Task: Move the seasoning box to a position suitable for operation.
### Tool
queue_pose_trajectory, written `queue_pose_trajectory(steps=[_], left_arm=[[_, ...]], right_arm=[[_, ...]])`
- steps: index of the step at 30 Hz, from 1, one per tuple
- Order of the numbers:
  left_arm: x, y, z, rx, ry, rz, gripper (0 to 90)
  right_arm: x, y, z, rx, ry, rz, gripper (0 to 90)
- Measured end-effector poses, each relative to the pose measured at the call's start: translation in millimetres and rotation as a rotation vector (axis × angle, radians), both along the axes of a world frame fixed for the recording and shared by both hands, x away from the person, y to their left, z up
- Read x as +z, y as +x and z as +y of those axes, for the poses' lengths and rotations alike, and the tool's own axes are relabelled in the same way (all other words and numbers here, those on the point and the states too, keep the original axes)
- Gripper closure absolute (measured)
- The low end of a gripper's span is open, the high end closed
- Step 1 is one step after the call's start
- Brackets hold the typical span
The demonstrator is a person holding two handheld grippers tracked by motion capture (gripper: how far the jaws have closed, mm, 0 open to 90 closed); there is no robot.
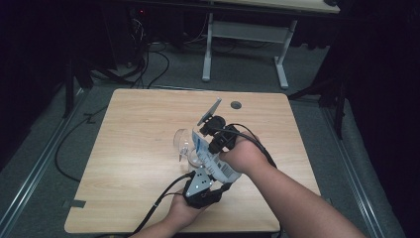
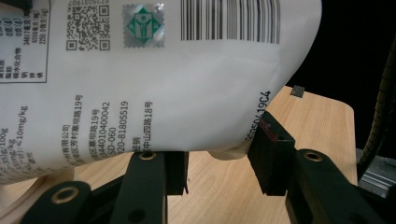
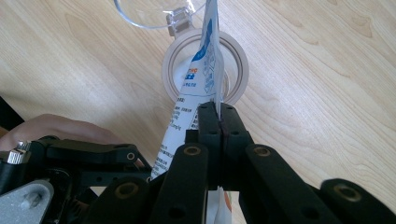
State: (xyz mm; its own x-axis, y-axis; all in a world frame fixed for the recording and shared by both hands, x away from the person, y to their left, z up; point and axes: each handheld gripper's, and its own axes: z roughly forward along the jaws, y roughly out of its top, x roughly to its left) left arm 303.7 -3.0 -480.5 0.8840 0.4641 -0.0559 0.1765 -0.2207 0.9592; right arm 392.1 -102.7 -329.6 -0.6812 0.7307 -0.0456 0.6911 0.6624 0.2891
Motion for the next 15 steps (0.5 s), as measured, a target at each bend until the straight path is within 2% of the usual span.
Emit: queue_pose_trajectory(steps=[10,13,14,15], left_arm=[[0.2,0.4,0.2,0.000,0.000,0.002,61.5],[0.2,0.5,0.2,0.001,0.000,0.002,61.5],[0.2,0.6,0.3,0.001,-0.001,0.002,61.5],[0.3,0.7,0.3,0.001,-0.001,0.002,61.5]], right_arm=[[-0.8,1.4,0.6,0.009,-0.001,-0.001,90.0],[-0.5,0.1,2.0,-0.018,0.000,0.013,90.0],[-0.6,1.9,1.1,0.009,-0.004,0.002,90.0],[-0.5,1.6,1.4,0.002,-0.004,0.005,90.0]])
